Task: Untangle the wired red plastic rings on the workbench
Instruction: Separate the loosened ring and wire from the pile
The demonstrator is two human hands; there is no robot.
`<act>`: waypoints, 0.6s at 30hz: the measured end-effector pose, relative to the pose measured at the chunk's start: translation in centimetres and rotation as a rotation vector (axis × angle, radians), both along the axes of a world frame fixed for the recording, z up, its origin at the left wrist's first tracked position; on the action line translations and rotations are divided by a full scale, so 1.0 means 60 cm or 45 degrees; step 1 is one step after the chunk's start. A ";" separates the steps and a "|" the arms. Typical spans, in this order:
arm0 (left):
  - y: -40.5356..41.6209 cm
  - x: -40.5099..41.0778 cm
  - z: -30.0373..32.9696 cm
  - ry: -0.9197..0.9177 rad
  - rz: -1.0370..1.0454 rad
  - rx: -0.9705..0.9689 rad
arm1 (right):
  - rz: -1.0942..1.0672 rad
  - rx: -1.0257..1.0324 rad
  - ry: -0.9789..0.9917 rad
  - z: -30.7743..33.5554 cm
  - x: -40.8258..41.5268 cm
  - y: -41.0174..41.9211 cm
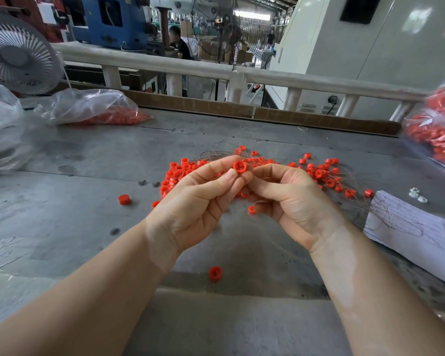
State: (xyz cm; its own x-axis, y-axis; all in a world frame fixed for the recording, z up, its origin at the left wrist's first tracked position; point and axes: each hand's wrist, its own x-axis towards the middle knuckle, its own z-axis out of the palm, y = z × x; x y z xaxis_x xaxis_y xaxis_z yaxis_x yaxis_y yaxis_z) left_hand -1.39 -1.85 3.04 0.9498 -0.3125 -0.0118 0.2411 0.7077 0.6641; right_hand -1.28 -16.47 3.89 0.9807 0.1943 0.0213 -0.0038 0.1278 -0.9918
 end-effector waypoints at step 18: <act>0.003 0.015 -0.012 0.020 0.163 0.098 | -0.395 -0.948 -0.376 -0.015 0.014 -0.022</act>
